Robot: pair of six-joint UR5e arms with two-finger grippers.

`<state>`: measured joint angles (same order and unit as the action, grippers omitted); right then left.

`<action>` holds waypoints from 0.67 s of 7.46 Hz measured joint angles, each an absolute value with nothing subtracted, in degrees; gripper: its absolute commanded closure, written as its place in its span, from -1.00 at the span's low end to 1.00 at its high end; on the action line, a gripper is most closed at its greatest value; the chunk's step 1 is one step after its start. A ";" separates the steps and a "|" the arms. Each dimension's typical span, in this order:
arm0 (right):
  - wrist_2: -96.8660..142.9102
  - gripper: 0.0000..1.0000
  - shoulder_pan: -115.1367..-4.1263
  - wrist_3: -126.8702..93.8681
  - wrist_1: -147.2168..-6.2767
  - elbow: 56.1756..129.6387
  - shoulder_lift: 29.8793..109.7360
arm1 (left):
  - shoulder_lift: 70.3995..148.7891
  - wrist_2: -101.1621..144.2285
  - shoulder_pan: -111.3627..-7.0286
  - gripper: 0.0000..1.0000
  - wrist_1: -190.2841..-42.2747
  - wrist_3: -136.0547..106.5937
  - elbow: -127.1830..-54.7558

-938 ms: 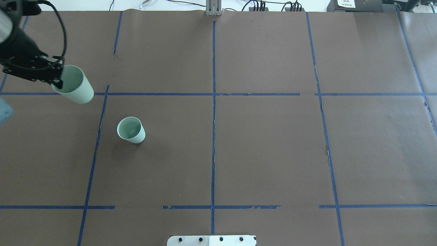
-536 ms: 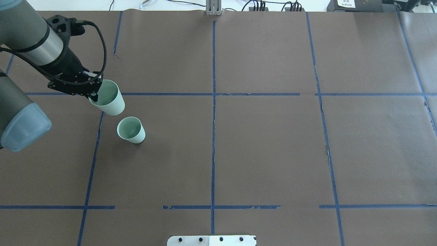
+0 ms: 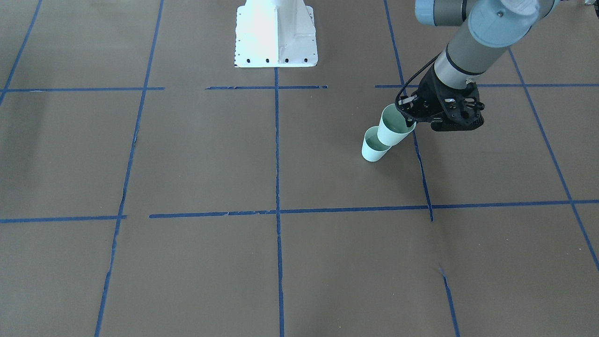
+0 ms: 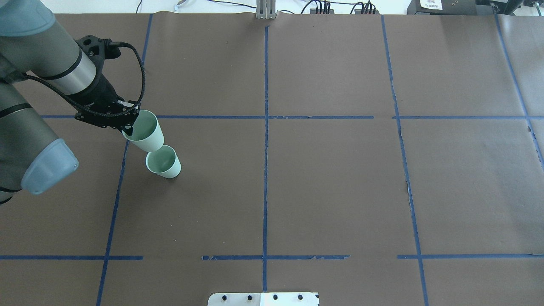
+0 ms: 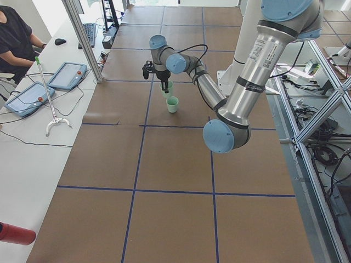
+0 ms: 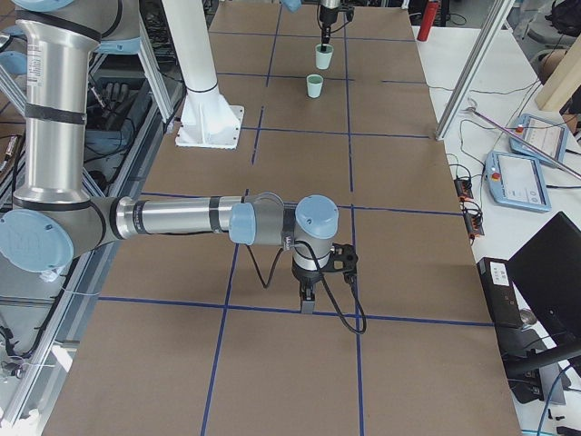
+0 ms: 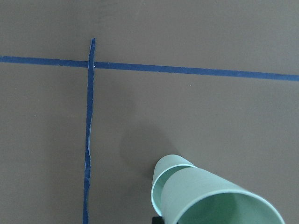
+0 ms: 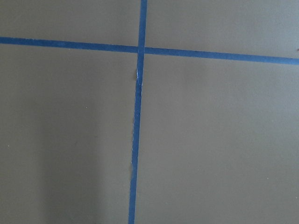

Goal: Stack cups
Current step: 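Carry the cup with the left gripper over the other green cup and lower it inside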

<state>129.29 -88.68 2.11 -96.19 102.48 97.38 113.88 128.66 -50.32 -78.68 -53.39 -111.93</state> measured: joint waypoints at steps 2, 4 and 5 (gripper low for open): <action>129.29 -1.00 -88.68 2.11 -96.21 102.48 97.38 | 111.47 128.59 -49.53 1.00 -83.50 -55.68 -111.57; 129.29 -1.00 -88.68 2.11 -96.16 102.48 97.38 | 110.73 128.51 -48.26 1.00 -85.93 -57.02 -110.64; 129.29 -1.00 -88.68 2.11 -96.16 102.48 97.38 | 110.66 128.50 -47.80 1.00 -86.92 -57.47 -110.08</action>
<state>129.29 -88.68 2.11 -96.16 102.48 97.38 110.66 128.50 -47.80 -86.92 -57.47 -110.08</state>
